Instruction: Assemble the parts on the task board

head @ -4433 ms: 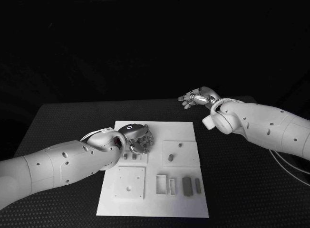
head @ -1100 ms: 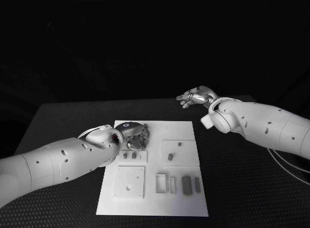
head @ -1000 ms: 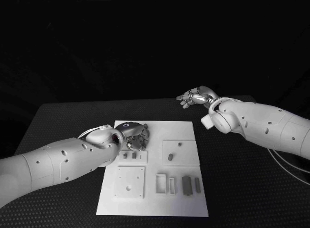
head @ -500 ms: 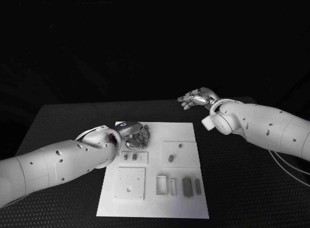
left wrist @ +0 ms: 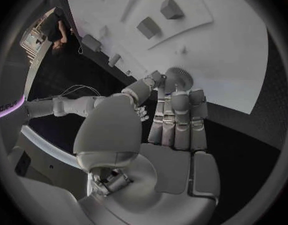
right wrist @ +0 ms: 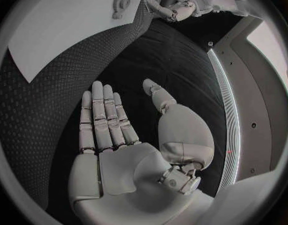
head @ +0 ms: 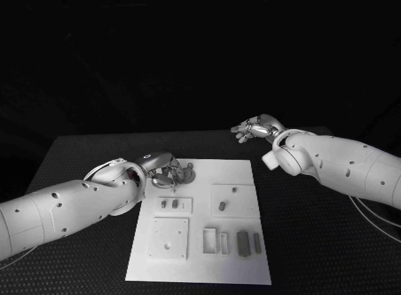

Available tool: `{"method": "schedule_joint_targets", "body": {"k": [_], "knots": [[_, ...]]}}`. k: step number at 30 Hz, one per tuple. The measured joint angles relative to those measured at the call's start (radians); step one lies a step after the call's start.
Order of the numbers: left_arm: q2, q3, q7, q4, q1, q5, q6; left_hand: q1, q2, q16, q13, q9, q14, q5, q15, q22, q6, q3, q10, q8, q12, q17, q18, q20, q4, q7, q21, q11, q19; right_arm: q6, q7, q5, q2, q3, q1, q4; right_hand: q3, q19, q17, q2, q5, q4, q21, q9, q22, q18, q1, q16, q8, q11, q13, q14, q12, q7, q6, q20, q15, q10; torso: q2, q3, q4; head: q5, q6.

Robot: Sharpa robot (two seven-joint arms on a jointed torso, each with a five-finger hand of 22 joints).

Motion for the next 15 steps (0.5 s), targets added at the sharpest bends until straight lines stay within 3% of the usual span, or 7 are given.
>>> {"method": "schedule_joint_targets", "body": {"k": [8, 15], "knots": [[-0.026, -0.001, -0.003, 0.003, -0.001, 0.003, 0.013, 0.0, 0.0, 0.0, 0.0, 0.0, 0.0, 0.003, 0.0, 0.001, 0.0, 0.0, 0.0, -0.002, -0.003, -0.001, 0.0, 0.0, 0.0, 0.0, 0.0, 0.0, 0.0, 0.0, 0.0, 0.0, -0.001, 0.0, 0.0, 0.0, 0.0, 0.0, 0.0, 0.0, 0.0, 0.0, 0.0, 0.0, 0.001, 0.0, 0.0, 0.0, 0.0, 0.0, 0.0, 0.0, 0.0, 0.0, 0.0, 0.0, 0.0, 0.0, 0.001, -0.0025, 0.0018, 0.001, -0.002], [-0.041, -0.004, -0.006, 0.003, -0.001, 0.003, 0.022, 0.0, 0.0, 0.0, 0.0, 0.0, 0.002, 0.003, 0.002, 0.001, 0.003, 0.0, 0.0, 0.001, -0.003, -0.002, 0.0, 0.0, 0.0, -0.001, 0.0, 0.0, 0.0, 0.0, 0.0, 0.0, -0.001, 0.0, 0.0, 0.001, 0.0, 0.0, 0.0, 0.0, 0.0, 0.0, 0.0, 0.0, 0.001, 0.0, 0.0, 0.0, 0.0, 0.0, 0.0, 0.0, 0.0, 0.0, 0.0, 0.0, 0.0, 0.0, 0.001, -0.0024, -0.0003, 0.01, -0.006]]}}
